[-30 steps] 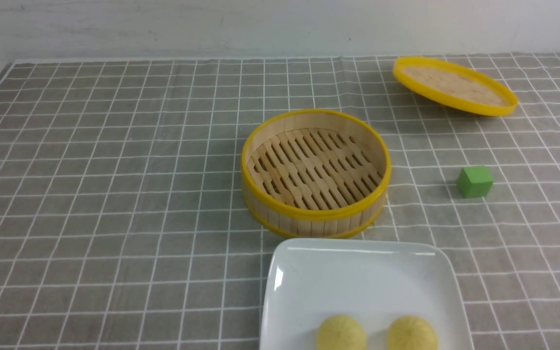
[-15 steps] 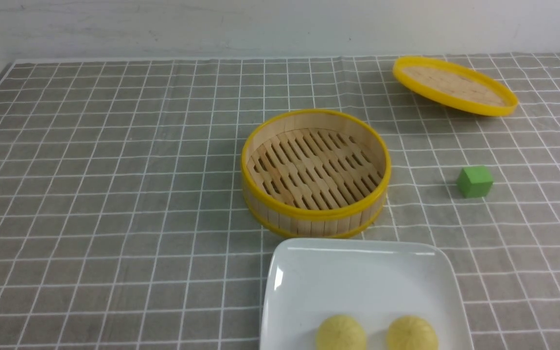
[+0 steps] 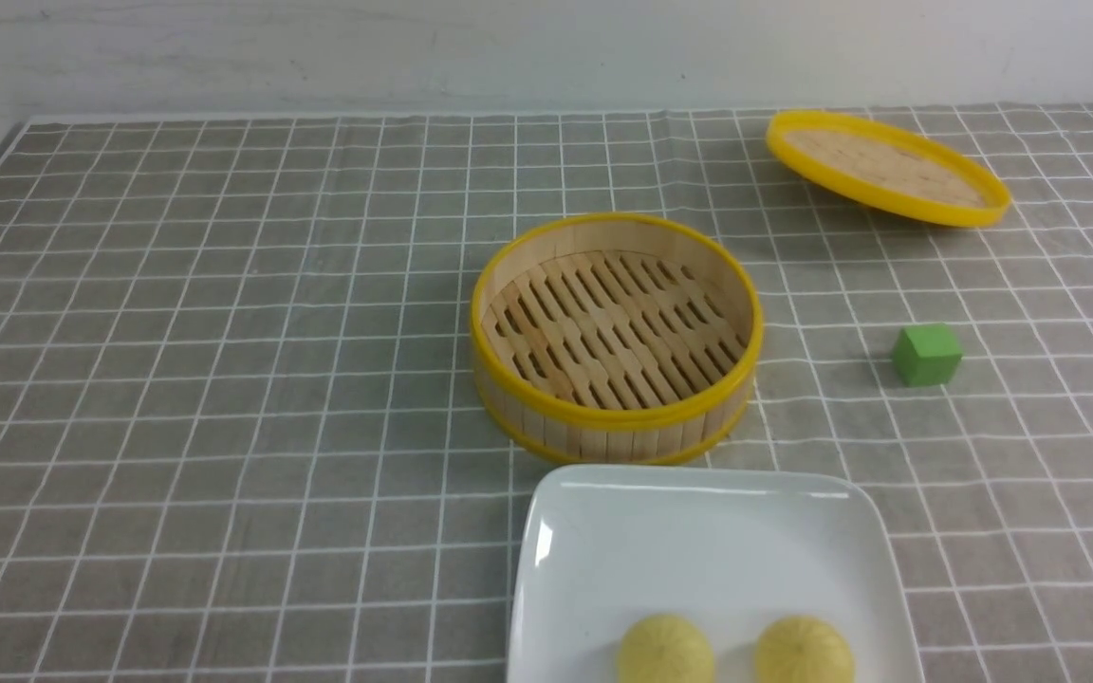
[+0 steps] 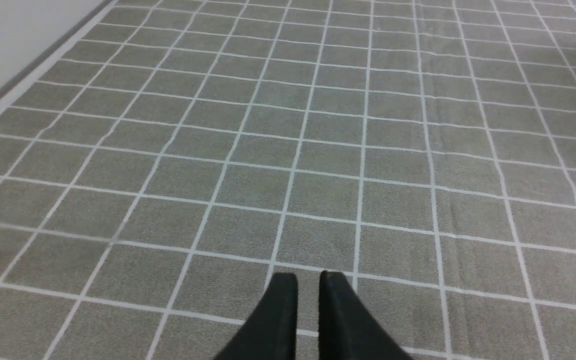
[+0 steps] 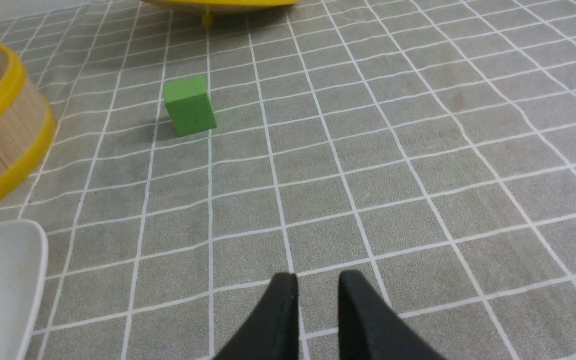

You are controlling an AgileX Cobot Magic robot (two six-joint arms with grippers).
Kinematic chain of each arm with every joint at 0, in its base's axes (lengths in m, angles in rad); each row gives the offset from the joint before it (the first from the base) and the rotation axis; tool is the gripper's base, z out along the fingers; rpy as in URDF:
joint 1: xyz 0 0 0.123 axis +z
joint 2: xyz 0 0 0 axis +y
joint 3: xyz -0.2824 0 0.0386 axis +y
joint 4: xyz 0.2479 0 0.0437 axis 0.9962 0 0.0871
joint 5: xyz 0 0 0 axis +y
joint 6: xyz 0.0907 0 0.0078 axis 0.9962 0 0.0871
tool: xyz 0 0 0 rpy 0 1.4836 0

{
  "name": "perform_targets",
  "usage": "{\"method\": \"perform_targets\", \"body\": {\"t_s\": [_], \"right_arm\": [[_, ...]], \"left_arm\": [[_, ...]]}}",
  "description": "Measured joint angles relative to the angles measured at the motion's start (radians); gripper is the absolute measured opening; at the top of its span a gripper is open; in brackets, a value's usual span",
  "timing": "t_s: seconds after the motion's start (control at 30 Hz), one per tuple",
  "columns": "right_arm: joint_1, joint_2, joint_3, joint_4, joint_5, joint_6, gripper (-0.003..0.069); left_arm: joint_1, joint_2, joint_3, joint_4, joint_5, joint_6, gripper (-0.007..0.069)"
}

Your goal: Put the steamed buns into the plate on the grey tablecloth.

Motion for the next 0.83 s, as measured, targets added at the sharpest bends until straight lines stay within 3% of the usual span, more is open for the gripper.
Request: {"method": "perform_targets", "body": {"t_s": [0.83], "right_arm": [[0.0,0.0,0.0,0.0,0.0,0.0,0.0155]], "left_arm": [[-0.061,0.0,0.0,0.0,0.0,0.0,0.0127]]}}
